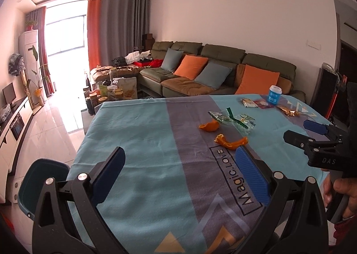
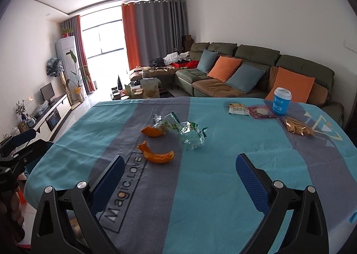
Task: Collect trash
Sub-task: 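Move both tools back over the clear green-printed wrappers on the table, then grasp a clear green wrapper with the left tool while the right tool grasps another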
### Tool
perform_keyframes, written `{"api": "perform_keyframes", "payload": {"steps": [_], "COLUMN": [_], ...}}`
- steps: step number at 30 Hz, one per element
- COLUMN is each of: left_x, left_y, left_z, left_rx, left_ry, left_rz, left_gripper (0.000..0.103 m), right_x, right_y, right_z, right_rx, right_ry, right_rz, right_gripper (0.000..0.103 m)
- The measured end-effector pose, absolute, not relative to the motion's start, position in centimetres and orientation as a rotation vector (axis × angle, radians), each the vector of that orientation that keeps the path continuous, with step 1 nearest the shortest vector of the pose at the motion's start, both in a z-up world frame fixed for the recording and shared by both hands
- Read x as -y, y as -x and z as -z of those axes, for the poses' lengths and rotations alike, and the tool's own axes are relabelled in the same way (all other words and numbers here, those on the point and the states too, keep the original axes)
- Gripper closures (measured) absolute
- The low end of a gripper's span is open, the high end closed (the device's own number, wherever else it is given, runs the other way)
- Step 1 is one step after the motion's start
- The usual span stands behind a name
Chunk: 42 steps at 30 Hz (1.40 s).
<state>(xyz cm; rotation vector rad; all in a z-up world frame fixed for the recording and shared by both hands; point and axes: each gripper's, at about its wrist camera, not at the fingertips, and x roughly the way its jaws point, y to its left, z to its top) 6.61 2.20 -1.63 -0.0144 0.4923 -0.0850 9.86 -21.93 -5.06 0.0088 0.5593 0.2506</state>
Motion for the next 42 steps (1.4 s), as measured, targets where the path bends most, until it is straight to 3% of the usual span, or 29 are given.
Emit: {"api": "perform_keyframes", "payload": {"steps": [21, 29, 35, 41, 42], "left_x": [0.0, 0.7, 1.6, 3.4, 3.7], "left_y": [-17.1, -20.5, -23.2, -25.8, -26.1], "left_z": [3.3, 4.4, 5.1, 5.4, 5.4], "left_rx": [-0.549, -0.582, -0.614, -0.63, -0.633], "left_ry": [-0.015, -0.013, -0.009, -0.021, -0.02], "left_rz": [0.174, 0.197, 0.222, 0.266, 0.275], "left_gripper": [0.006, 0.006, 0.006, 0.006, 0.006], "right_x": [19.9, 19.2, 19.3, 20.4, 20.6], "right_y": [-21.0, -23.3, -24.5, -24.8, -24.9], "right_z": [7.8, 9.3, 10.4, 10.5, 10.5], "right_rx": [-0.683, -0.745, -0.786, -0.801, -0.803], "right_ry": [0.105, 0.15, 0.149, 0.084, 0.066], "right_rz": [-0.215, -0.234, -0.26, -0.3, -0.307], "right_gripper": [0.009, 0.031, 0.059, 0.078, 0.085]}}
